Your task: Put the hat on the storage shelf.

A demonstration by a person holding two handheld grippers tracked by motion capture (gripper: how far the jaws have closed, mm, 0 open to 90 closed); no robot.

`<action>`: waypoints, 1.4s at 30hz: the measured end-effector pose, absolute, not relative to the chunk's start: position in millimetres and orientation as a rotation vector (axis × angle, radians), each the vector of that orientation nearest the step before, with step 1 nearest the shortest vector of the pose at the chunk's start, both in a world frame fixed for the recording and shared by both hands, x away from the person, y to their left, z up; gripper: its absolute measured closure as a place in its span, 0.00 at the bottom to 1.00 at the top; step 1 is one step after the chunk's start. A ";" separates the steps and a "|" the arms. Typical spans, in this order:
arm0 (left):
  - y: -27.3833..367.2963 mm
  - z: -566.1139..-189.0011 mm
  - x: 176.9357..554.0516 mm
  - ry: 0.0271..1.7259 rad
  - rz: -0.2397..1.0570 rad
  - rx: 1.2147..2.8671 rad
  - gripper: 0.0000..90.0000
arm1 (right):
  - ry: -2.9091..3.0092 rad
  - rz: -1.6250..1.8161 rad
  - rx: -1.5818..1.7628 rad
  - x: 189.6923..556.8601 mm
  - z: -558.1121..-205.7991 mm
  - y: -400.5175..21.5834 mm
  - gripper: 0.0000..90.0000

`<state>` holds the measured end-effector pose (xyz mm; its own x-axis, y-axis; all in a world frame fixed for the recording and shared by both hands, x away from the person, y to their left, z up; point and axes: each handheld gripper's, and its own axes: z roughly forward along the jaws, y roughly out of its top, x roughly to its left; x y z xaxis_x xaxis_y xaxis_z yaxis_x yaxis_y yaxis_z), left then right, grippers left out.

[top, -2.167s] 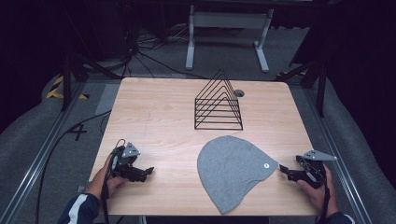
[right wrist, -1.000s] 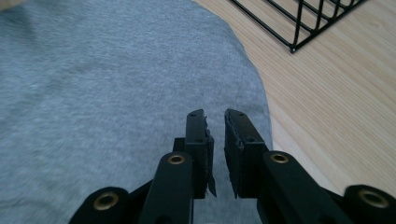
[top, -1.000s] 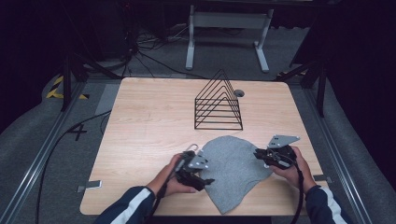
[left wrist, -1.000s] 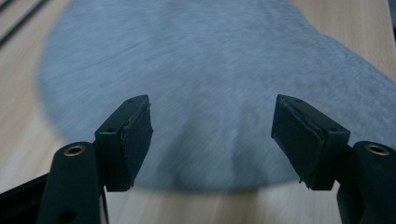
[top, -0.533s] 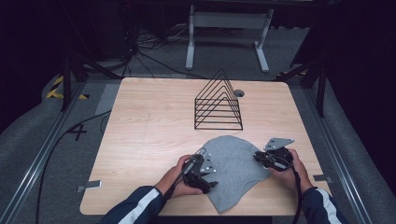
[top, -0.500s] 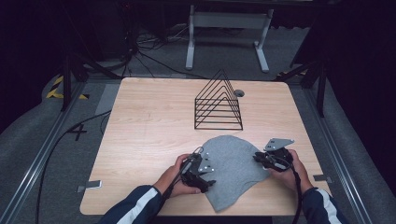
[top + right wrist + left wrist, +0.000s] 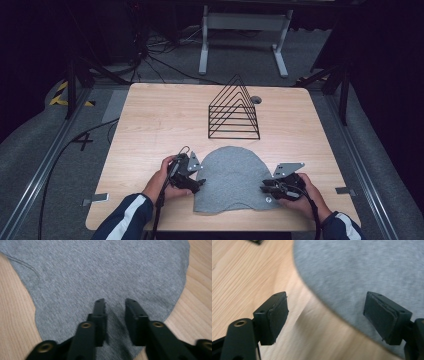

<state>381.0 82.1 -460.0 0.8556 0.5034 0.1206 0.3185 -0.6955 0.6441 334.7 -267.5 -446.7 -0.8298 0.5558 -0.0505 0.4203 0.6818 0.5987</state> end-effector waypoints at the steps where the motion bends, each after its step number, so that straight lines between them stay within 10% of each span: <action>1: 85.8 -459.7 386.5 0.633 0.370 2.356 0.24 | 2.638 0.890 0.807 337.7 -442.4 -266.9 0.66; 24: 62.6 -467.7 420.0 0.669 0.214 2.333 0.22 | 2.571 0.877 1.018 419.7 -451.1 -255.1 0.40; 36: 56.6 -463.9 413.6 0.675 0.192 2.322 0.50 | 2.603 0.930 1.039 406.0 -449.5 -249.3 0.91; 42: 58.0 -463.8 415.2 0.660 0.164 2.305 0.72 | 2.614 0.975 1.047 403.7 -450.6 -252.4 0.94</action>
